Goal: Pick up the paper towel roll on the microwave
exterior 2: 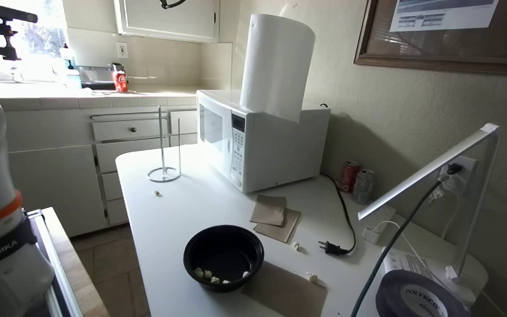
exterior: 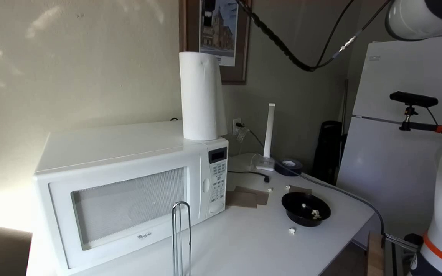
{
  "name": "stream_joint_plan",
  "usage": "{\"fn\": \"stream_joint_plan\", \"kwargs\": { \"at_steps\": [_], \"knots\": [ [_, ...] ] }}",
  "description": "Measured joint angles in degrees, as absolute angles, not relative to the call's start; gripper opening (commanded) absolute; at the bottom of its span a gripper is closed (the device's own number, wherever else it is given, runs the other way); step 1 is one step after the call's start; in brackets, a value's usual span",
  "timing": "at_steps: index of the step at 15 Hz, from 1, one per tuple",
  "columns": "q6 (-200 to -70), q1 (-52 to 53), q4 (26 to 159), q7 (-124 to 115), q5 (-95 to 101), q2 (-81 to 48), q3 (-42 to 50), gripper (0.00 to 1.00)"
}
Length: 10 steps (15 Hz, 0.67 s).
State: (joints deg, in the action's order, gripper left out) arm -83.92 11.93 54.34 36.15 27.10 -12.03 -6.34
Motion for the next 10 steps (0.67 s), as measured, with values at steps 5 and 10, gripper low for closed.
{"fn": "stream_joint_plan", "kwargs": {
  "at_steps": [5,10],
  "knots": [
    [-86.4,10.2,56.6,30.2,18.5,-7.3,-6.3,1.0],
    [-93.2,8.8,66.4,28.0,14.5,0.6,-5.7,1.0]
  ]
}}
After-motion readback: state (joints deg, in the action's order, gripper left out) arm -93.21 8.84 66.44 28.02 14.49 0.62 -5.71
